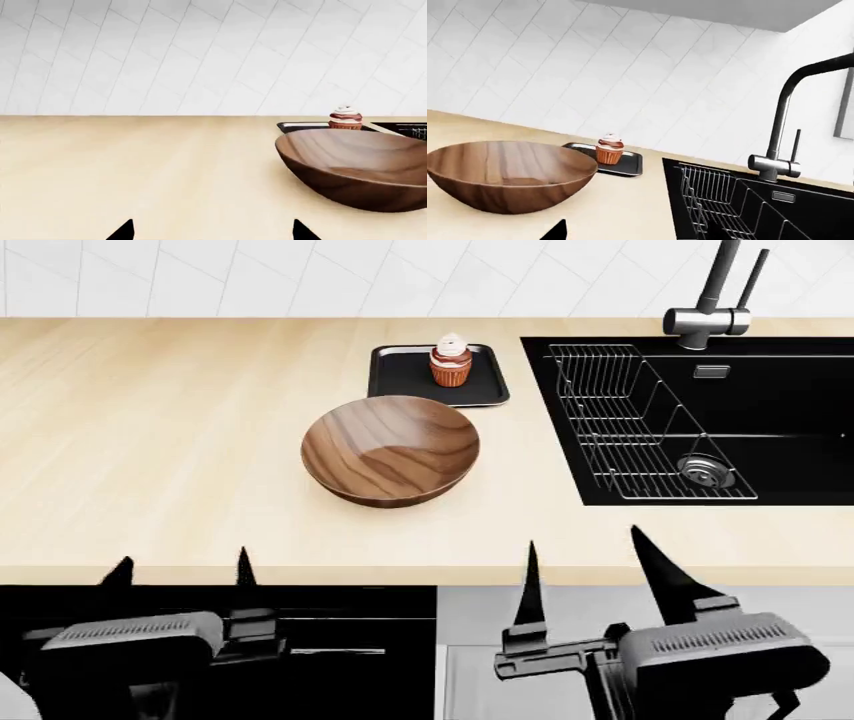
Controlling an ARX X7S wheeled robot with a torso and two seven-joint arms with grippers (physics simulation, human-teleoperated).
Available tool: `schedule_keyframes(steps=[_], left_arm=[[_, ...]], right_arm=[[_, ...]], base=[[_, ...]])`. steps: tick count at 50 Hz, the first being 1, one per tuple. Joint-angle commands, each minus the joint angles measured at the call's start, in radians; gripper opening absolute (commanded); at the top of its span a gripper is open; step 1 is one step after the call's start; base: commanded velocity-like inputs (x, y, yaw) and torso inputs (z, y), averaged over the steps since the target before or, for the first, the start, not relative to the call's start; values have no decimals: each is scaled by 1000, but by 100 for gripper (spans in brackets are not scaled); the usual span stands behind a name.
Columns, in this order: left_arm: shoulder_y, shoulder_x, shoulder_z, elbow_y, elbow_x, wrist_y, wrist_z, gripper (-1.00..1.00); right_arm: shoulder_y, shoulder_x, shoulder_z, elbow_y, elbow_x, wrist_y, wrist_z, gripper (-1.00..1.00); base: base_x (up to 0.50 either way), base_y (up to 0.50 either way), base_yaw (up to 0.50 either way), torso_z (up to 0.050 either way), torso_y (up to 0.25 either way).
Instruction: Move the fresh-baked cupcake off the tray onto the counter, and place the bowl used for mixing into the sink.
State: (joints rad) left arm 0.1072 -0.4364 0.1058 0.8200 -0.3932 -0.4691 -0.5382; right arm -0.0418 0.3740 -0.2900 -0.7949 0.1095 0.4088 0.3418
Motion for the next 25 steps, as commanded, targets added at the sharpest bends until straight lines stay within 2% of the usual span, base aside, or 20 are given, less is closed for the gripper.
schedule_keyframes(steps=[1,3,5,7,10,12,17,25], left_arm=[[-473,-335,40,214,-512,-210,-367,100],[-658,-331,49,166,-614,-278,-376,100],[-757,-305,62,103,-643,-290,-350,100],[-852,-273,88,19,-638,-299,-303,100],[-955,-230,135,-105,-592,-297,-228,100],[-1043,-178,189,-213,-552,-290,-156,100],[-1148,-97,259,-445,-429,-197,-21,100],[-1149,-97,260,-447,-429,-195,-21,100]], right_arm=[[486,246,-136,-252,259,299,206,100],[679,279,-153,-251,438,367,277,100],[754,249,-121,-216,508,385,257,100],[812,183,-23,-138,672,389,259,100],[916,169,-64,-67,635,397,211,100],[965,134,-89,62,608,351,138,100],[1019,81,-164,263,503,249,43,100],[1019,82,-165,264,503,248,43,100]], base=[[0,0,0,0,0],[0,0,0,0,0],[0,0,0,0,0],[0,0,0,0,0],[0,0,0,0,0],[0,0,0,0,0],[0,0,0,0,0],[0,0,0,0,0]])
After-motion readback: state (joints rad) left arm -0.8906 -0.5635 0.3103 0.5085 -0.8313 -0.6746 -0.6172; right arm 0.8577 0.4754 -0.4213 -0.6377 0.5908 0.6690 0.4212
